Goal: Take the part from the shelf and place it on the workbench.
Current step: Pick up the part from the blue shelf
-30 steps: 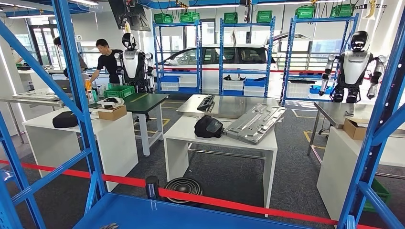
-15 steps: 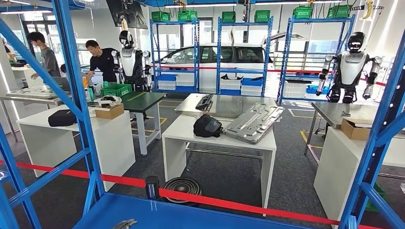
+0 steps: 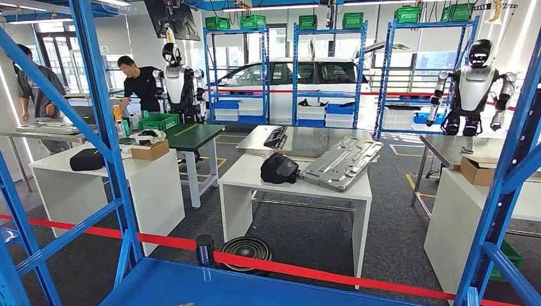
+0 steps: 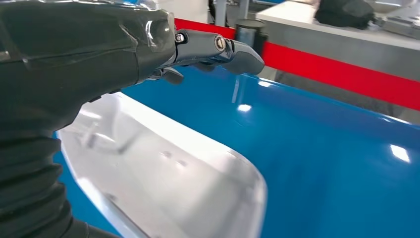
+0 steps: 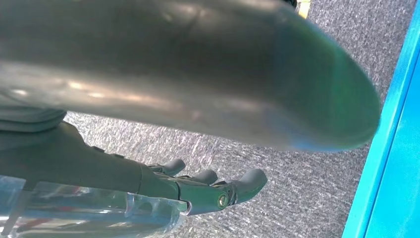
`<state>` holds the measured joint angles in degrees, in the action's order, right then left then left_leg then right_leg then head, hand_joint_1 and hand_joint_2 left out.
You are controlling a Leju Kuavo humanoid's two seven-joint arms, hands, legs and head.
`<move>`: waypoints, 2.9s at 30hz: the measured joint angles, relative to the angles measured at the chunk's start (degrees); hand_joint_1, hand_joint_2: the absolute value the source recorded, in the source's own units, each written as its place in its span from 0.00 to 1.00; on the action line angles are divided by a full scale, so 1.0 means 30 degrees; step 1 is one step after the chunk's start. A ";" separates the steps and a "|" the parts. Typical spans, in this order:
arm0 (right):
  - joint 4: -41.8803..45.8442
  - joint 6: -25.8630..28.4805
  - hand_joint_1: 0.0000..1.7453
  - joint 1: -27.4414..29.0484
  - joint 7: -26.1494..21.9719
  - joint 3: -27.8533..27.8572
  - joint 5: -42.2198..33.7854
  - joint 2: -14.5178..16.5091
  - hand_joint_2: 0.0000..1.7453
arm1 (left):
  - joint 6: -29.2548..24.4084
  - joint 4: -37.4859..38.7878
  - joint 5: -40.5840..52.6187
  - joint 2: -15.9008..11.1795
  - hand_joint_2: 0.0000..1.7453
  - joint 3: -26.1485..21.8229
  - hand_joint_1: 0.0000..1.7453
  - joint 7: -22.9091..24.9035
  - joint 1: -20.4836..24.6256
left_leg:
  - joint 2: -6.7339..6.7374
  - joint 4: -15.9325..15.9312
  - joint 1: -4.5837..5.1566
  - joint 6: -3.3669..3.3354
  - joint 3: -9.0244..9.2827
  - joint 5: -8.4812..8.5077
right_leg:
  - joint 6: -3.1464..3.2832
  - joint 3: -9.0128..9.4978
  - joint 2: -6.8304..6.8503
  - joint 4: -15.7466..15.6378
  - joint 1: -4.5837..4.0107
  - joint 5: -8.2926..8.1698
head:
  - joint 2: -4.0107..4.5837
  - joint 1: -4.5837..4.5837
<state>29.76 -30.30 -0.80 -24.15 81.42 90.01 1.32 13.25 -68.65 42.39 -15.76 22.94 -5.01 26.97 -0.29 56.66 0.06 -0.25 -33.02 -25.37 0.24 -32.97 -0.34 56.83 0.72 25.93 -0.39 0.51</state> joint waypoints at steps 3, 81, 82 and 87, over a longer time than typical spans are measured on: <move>-0.0064 -0.0005 0.00 -0.0001 0.0000 0.0000 0.0000 -0.0033 0.00 | 0.0020 0.0014 -0.0192 0.0038 1.00 0.0213 0.00 -0.0058 0.0104 | 0.0053 0.1749 -0.0111 0.0294 -0.0804 -0.1073 | 0.0259 0.0081 -0.0012 -0.0063 0.0111 -0.0052 | 0.0005 0.0055; 0.8593 -0.4814 0.00 0.0691 0.0058 0.1617 0.0009 0.4477 0.00 | -0.4062 -1.3484 0.2320 -0.2326 1.00 -0.1630 0.00 0.1372 -1.2189 | 0.0100 -0.0299 -0.0099 -0.0557 0.0508 -0.0186 | -0.0037 -0.1607 -0.0036 0.4200 0.0006 0.2371 | 0.0004 0.0060; 0.8619 -0.4814 0.00 0.0697 0.0058 0.1617 0.0011 0.4482 0.00 | -0.4060 -1.3509 0.2322 -0.2299 1.00 -0.1683 0.00 0.1372 -1.2284 | 0.0100 -0.0294 -0.0074 -0.0569 0.0491 -0.0182 | -0.0075 -0.2082 -0.0035 0.5255 0.0017 0.2735 | 0.0002 0.0049; 0.8730 -0.4814 0.00 0.0695 0.0058 0.1625 0.0020 0.4490 0.00 | -0.4060 -1.3606 0.2329 -0.2208 1.00 -0.1887 0.00 0.1375 -1.2501 | 0.0025 -0.0160 0.0008 -0.0470 0.0530 -0.0245 | -0.0443 0.0080 -0.0001 0.1164 0.0021 0.1090 | 0.0002 0.0018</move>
<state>55.95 -44.74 1.29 -23.98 86.29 90.07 14.79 1.07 -109.47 49.38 -22.38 17.28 -0.89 -10.53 -0.21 56.18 0.09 -1.66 -31.43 -26.11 -1.09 -32.73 -0.34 60.32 0.78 29.20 -0.39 0.56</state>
